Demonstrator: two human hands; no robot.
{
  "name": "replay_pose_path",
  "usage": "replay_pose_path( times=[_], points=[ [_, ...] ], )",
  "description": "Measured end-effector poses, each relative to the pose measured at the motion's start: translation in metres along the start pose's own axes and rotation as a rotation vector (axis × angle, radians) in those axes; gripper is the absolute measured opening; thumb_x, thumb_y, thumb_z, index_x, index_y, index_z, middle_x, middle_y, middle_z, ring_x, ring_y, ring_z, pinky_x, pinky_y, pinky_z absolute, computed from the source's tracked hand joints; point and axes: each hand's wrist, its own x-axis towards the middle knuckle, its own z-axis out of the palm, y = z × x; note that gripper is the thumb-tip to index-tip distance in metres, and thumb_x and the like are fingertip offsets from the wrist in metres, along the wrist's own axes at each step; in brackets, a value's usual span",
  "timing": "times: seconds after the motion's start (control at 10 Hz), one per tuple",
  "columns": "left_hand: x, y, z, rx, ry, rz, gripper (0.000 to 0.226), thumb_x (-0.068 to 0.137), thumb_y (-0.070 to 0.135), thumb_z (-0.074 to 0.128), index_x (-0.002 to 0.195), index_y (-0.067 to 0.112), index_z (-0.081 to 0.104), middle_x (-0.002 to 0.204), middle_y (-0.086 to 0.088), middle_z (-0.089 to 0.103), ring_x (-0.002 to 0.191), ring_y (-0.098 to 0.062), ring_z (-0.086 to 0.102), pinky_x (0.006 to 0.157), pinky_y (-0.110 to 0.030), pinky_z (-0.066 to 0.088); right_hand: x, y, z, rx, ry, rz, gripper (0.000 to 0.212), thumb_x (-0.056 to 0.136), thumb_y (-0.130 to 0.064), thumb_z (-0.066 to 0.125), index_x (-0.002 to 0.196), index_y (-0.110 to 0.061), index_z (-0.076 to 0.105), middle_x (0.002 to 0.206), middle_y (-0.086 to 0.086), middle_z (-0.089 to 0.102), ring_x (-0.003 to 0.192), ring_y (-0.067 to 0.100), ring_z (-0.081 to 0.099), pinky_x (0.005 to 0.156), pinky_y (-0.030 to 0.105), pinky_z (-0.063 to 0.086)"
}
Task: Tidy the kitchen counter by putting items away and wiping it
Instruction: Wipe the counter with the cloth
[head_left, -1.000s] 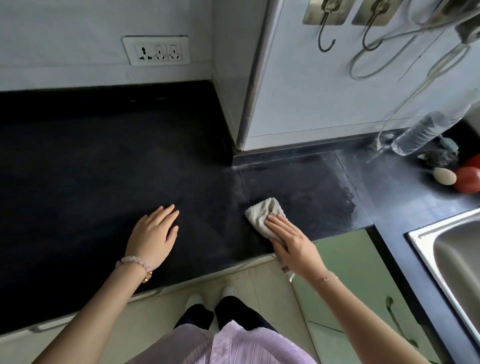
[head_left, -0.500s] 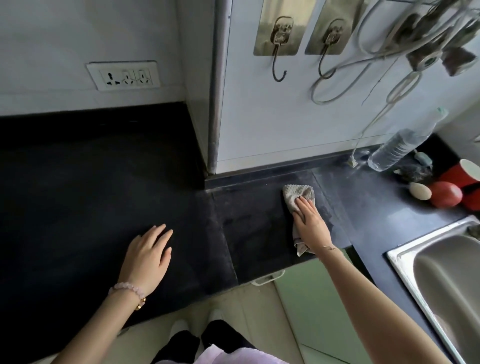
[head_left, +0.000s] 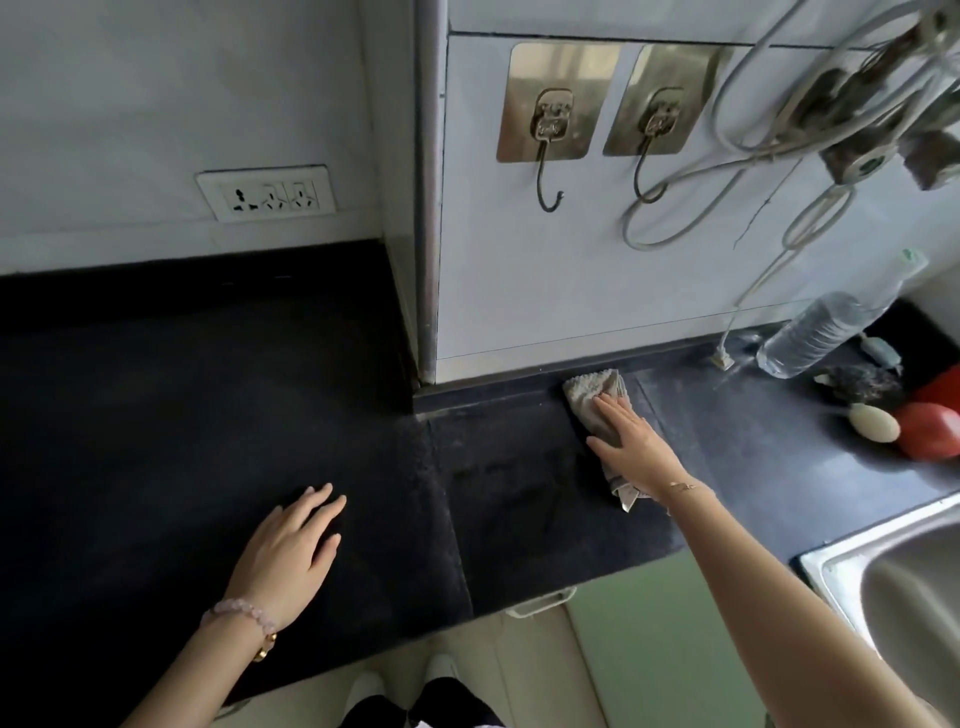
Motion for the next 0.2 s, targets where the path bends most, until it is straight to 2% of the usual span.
replay_pose_path(
  times=[0.1,0.2],
  points=[
    [0.002,-0.004,0.003,-0.022,-0.004,0.004,0.051,0.105,0.019,0.058,0.155,0.015,0.049,0.169,-0.002,0.035,0.158,-0.023,0.029,0.132,-0.044,0.023,-0.029,-0.015,0.000,0.060,0.159,0.005,0.052,0.087,-0.025,0.056,0.138,-0.020,0.042,0.145,-0.002,0.043,0.138,0.015,0.033,0.112,0.031,0.027],
    [0.000,-0.011,0.012,0.014,0.050,0.039,0.044,0.100,0.013,0.067,0.144,0.013,0.063,0.158,-0.006,0.052,0.146,-0.029,0.051,0.121,-0.050,0.041,-0.069,-0.033,0.016,0.103,0.290,-0.051,0.041,0.085,-0.020,0.060,0.126,-0.018,0.056,0.130,0.000,0.058,0.124,0.017,0.050,0.102,0.027,0.037]
  ],
)
